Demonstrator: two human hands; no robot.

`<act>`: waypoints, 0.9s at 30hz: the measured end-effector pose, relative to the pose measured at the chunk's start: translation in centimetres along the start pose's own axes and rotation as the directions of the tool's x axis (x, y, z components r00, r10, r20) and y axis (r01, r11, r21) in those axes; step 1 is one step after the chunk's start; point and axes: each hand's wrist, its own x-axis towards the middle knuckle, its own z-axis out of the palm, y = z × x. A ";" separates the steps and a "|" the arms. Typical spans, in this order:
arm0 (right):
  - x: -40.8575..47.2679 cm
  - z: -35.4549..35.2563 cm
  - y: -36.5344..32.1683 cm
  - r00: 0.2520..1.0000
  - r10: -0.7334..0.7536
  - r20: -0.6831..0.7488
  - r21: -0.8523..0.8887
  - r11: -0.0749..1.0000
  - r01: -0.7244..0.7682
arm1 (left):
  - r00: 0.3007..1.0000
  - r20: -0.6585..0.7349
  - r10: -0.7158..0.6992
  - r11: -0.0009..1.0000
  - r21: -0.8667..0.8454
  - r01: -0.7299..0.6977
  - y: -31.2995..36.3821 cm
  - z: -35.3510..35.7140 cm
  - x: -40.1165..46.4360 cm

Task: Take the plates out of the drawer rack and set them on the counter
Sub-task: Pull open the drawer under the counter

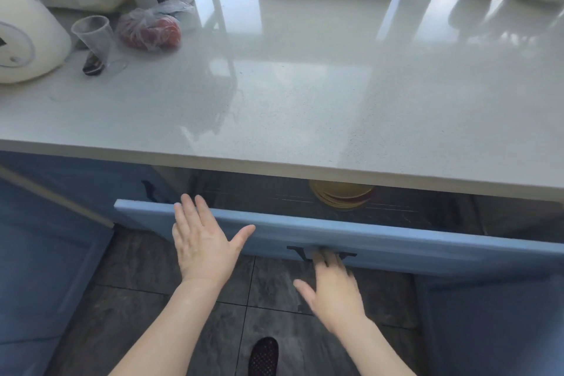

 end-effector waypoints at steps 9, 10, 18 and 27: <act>-4.0 -11.1 8.1 0.779 0.418 -0.468 0.191 0.908 -0.373 | 0.995 0.097 -0.030 0.999 0.040 0.026 -1.5 -1.1 -3.1; -4.0 -11.1 9.2 0.789 0.477 -0.387 0.155 0.878 -0.454 | 0.994 0.105 -0.035 0.998 0.048 0.031 -1.6 -1.3 -3.3; -7.5 -9.7 10.7 0.826 0.520 -0.217 0.023 0.849 -0.528 | 0.990 0.139 -0.012 0.995 0.104 -0.002 -3.6 -1.9 -6.9; -13.1 -7.9 9.9 0.828 0.535 -0.168 -0.026 0.837 -0.546 | 0.990 0.137 -0.026 0.993 0.116 0.010 -6.5 -1.7 -11.7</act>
